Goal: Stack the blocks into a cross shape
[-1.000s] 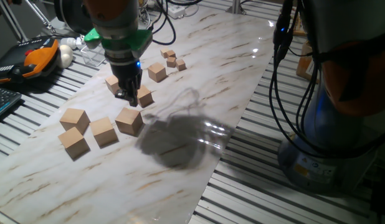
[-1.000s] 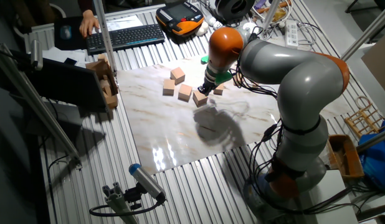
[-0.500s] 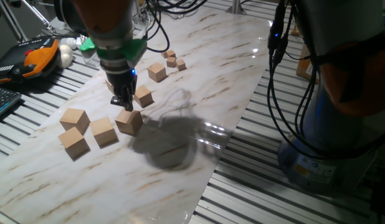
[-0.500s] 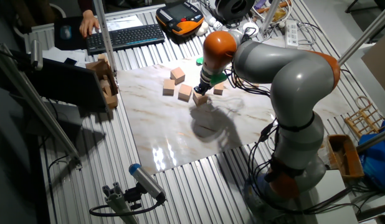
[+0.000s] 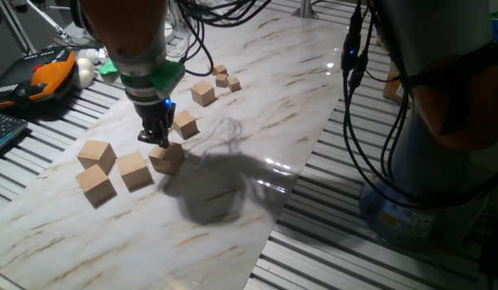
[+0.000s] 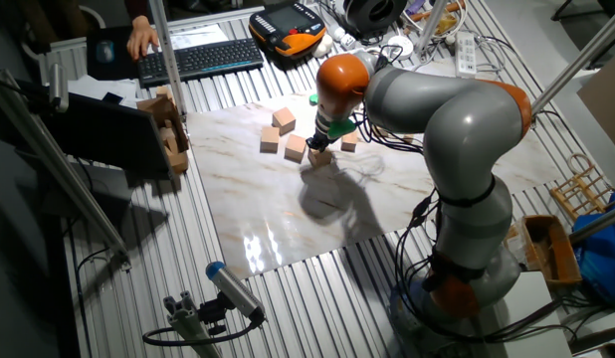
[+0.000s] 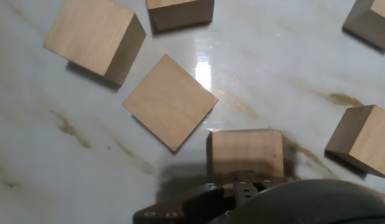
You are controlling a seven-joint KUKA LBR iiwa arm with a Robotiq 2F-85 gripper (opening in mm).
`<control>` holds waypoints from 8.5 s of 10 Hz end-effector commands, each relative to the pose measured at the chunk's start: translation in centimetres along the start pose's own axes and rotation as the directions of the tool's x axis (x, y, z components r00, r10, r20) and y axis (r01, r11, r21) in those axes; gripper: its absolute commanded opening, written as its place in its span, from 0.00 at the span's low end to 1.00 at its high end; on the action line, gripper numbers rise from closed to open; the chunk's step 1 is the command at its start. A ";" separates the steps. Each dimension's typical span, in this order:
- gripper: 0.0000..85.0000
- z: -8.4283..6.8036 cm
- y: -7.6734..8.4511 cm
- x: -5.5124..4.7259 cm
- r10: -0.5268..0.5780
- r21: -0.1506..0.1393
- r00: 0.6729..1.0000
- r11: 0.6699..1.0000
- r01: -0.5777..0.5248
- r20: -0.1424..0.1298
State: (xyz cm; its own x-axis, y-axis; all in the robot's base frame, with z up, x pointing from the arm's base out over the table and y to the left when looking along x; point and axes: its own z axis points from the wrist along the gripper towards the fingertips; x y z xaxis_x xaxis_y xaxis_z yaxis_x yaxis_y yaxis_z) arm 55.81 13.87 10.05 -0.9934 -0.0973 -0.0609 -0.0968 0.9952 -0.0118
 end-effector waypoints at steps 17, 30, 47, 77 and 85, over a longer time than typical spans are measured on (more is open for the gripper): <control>0.00 0.5 0.0 -0.4 0.003 -0.006 1.000 1.000 -0.003 -0.012; 1.00 0.5 0.0 -0.6 0.019 0.036 0.998 0.999 -0.021 0.068; 1.00 5.0 -0.7 -1.0 0.024 0.017 0.998 1.000 -0.025 0.066; 0.00 2.5 -0.1 0.5 -0.327 -0.025 0.944 0.944 0.328 0.052; 0.00 2.8 -0.3 0.3 -0.332 -0.019 0.941 0.942 0.334 0.064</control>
State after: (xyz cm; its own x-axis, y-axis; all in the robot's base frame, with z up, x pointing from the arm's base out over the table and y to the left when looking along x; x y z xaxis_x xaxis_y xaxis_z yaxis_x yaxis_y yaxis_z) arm 55.75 13.50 7.24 -0.8988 -0.4218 -0.1190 -0.4231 0.9060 -0.0155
